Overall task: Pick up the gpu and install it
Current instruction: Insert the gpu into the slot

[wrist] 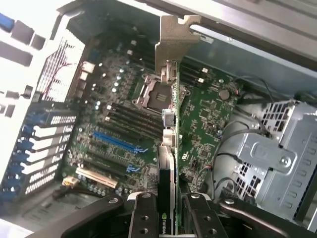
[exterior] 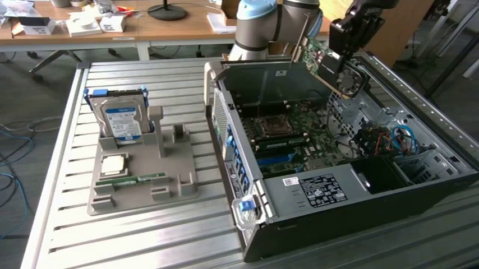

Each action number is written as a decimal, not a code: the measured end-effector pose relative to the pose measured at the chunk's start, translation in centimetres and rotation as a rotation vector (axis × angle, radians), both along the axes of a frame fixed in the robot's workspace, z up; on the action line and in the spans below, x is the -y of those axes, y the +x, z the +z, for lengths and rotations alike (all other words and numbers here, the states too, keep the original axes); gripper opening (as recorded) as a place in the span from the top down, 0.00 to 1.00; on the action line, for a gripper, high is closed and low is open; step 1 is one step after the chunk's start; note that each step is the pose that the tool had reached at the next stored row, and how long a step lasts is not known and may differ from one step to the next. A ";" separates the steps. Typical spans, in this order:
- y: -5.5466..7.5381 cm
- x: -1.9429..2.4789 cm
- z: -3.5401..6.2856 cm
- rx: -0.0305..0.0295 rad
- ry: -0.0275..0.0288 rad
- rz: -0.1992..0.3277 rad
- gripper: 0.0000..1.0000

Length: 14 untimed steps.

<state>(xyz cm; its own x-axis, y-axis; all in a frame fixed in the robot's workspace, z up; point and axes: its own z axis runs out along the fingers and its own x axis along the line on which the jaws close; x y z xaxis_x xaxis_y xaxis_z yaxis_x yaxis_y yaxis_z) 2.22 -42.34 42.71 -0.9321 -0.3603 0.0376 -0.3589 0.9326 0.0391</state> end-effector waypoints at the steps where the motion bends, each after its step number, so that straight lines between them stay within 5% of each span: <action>1: 0.0 0.00 0.00 0.0001 -0.0006 0.017 0.74; 14: 0.0 0.00 -0.02 0.0000 -0.0065 0.228 0.74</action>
